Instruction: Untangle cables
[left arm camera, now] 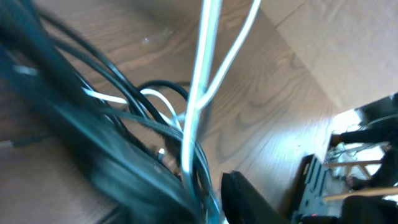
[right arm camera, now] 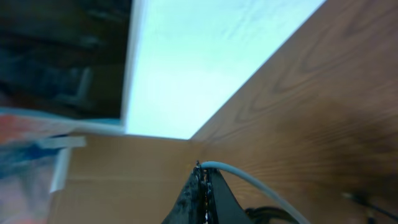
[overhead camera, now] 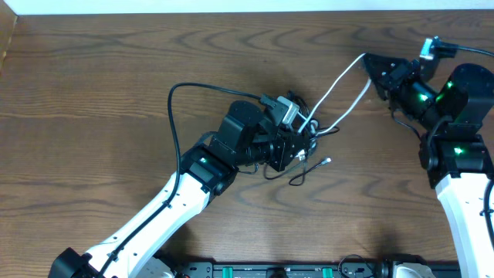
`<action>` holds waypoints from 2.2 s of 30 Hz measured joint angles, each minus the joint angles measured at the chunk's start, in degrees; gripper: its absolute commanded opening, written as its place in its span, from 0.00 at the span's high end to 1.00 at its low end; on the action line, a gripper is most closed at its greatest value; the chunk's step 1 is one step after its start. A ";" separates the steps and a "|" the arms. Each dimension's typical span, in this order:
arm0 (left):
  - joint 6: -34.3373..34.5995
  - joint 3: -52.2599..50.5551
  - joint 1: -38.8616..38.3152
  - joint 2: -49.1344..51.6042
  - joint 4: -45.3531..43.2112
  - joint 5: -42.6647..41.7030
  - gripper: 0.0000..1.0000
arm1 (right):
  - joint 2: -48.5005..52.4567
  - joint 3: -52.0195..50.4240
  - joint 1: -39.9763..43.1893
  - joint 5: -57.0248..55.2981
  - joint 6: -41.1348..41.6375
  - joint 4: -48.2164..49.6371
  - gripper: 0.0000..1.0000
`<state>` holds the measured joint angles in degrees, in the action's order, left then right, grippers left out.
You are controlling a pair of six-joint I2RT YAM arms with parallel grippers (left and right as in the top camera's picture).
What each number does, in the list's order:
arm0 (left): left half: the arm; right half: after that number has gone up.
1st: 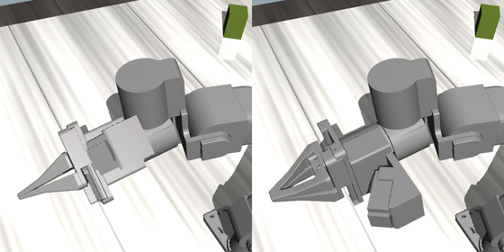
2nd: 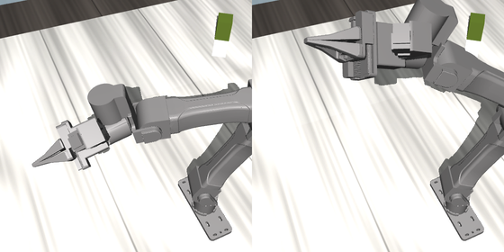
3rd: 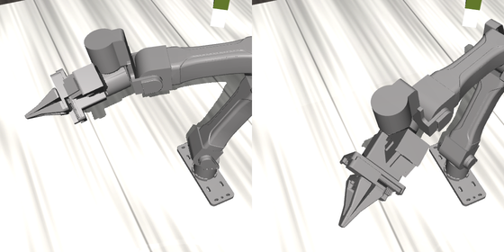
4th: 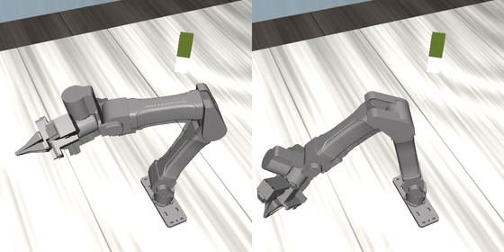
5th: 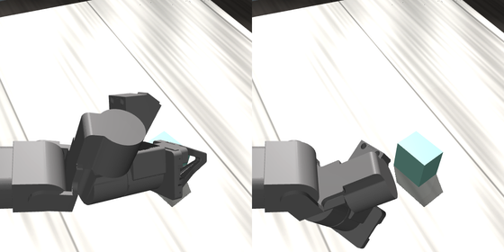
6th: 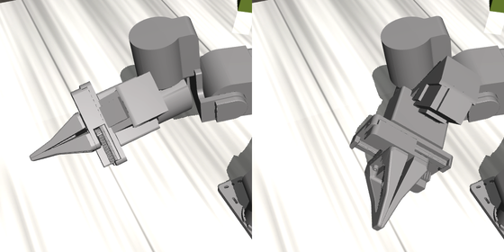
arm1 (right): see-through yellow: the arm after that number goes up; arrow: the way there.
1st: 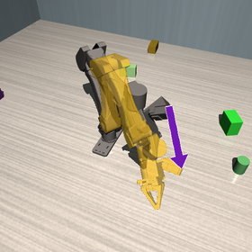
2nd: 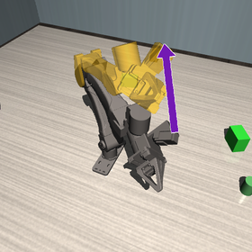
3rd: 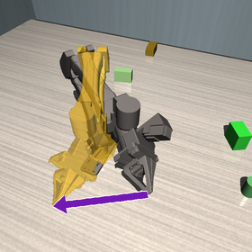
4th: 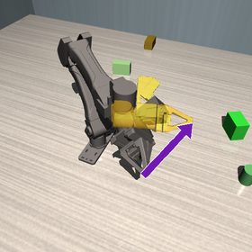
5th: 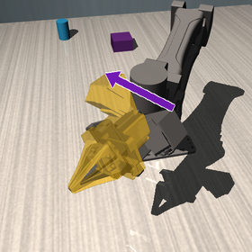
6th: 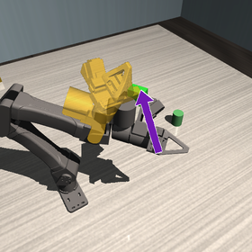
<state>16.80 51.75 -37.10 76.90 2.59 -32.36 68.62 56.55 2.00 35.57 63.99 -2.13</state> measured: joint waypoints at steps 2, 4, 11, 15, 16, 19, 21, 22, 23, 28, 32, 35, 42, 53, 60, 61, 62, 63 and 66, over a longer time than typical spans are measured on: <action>0.04 0.00 0.02 0.11 -0.02 -0.85 0.61 | 0.00 0.00 0.20 -0.87 -2.19 -2.08 0.99; -0.02 0.00 0.00 0.20 0.02 -1.44 0.75 | 0.00 0.00 0.20 -1.62 -3.76 -3.96 0.98; -0.09 0.00 -0.09 0.22 -0.02 -2.25 0.91 | 0.00 0.00 0.24 -2.58 -6.19 -6.21 0.99; -0.11 0.00 -0.09 0.22 -0.02 -2.25 0.45 | 0.00 0.00 0.24 -2.25 -6.69 -5.77 0.99; 0.04 0.00 -0.09 0.22 0.00 -2.27 0.40 | 0.00 0.00 0.31 -1.68 -6.78 -5.09 0.99; -0.07 0.00 -0.09 0.22 0.00 -2.21 0.05 | -0.02 0.02 0.37 2.23 -7.32 1.66 0.98; -0.02 0.00 -0.09 0.24 -0.02 -2.27 0.04 | -0.02 0.15 0.37 5.29 -8.92 5.60 0.91; -0.04 0.00 -0.09 0.24 0.02 -2.21 0.04 | -0.04 0.33 0.35 6.51 -10.47 5.57 0.82; -0.04 0.00 -0.09 0.24 0.04 -2.03 0.04 | -0.13 0.61 0.35 7.10 -12.52 3.48 0.76; -0.07 0.00 -0.13 0.24 2.25 2.47 0.03 | -0.11 0.94 0.33 3.41 -23.61 -18.62 0.68; -0.09 0.00 -0.13 0.24 3.43 7.98 0.03 | 0.15 0.72 -0.02 -3.63 -29.70 -31.28 0.58; -0.07 0.00 -0.13 0.26 3.56 11.58 0.02 | 0.46 0.70 -0.92 -8.85 -32.02 -37.18 0.55; -0.09 0.00 -0.13 0.26 3.98 15.96 0.03 | 4.68 -0.24 -4.50 -14.47 -36.50 -40.24 0.53; -0.09 0.00 -0.15 0.24 5.14 17.70 0.03 | 20.17 -4.98 -7.65 -19.80 -37.92 -30.88 0.52; -0.09 0.00 -0.13 0.26 6.58 17.73 0.02 | 28.48 -4.98 -9.16 -19.52 -38.05 -29.64 0.85; -0.09 0.00 -0.13 0.24 6.60 17.73 0.02 | 29.09 -4.98 -9.35 -19.56 -38.01 -29.66 0.94; -0.09 0.00 -0.13 0.26 6.62 17.73 0.03 | 30.23 -4.98 -9.73 -19.58 -37.97 -29.57 0.99; -0.09 0.00 -0.13 0.26 6.67 17.73 0.03 | 30.77 -4.98 -9.77 -19.15 -37.97 -29.35 0.99; -0.09 0.00 -0.13 0.26 7.15 17.73 0.03 | 30.93 -4.98 -9.79 -18.58 -37.70 -28.30 0.99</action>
<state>16.71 51.75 -37.23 77.17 9.74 -14.63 99.55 51.57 -7.79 16.99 26.28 -30.44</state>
